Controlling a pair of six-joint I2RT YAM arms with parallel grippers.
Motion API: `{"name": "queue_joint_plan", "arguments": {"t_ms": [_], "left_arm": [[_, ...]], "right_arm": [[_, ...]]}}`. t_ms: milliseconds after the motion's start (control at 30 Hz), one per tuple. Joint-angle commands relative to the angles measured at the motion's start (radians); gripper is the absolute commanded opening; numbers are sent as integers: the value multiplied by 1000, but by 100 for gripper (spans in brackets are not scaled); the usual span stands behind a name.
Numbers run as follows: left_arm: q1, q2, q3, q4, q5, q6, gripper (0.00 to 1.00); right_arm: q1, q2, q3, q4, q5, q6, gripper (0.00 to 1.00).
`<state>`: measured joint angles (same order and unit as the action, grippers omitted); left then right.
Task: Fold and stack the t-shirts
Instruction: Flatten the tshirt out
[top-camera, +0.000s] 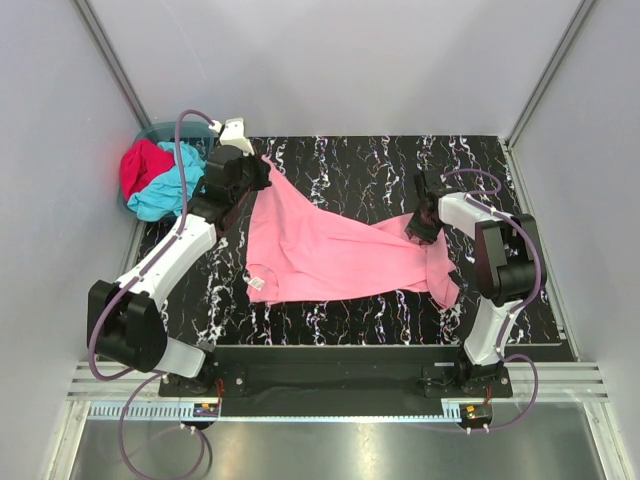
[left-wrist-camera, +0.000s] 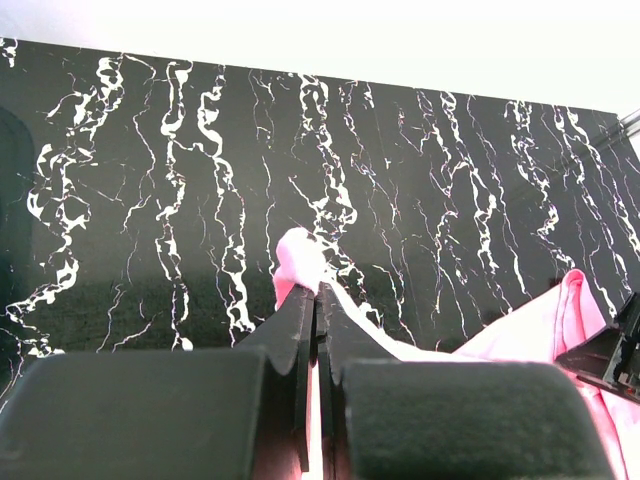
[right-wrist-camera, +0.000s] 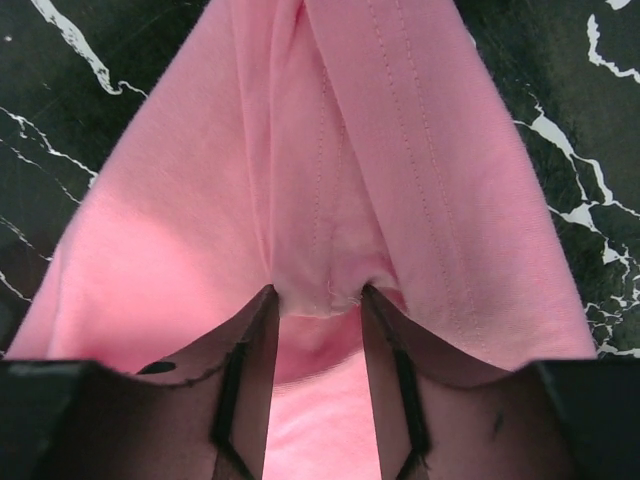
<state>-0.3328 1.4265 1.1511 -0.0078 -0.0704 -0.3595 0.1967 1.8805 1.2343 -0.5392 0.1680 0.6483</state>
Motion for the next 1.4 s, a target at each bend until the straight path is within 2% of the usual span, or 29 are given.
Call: {"name": "queue_joint_plan", "arguments": {"t_ms": [0,33,67,133,200,500,1033,1200,1367], "left_arm": [[0,-49,-4,66,14,5,0],[0,-49,-5,68,14,5,0],[0,-51,-7,68,14,5,0],[0,-52,-7,69,14,5,0],[0,-51,-4,63,14,5,0],[0,-61,-1,54,18,5,0],[0,-132,-13,14,17,4,0],[-2,-170,-1,-29,0,7,0],[-9,-332,4,-84,-68,33,0]], "right_arm": [[4,3,27,-18,30,-7,41],[6,0,25,-18,33,-6,36],[4,-1,24,-16,39,-4,26],[4,-9,21,-18,45,4,13],[4,-18,16,-18,50,8,4],[6,-161,8,-18,76,22,0],[13,-665,-108,88,96,11,0],[12,-791,-214,168,96,36,0],[12,-990,-374,327,76,33,0]]}}
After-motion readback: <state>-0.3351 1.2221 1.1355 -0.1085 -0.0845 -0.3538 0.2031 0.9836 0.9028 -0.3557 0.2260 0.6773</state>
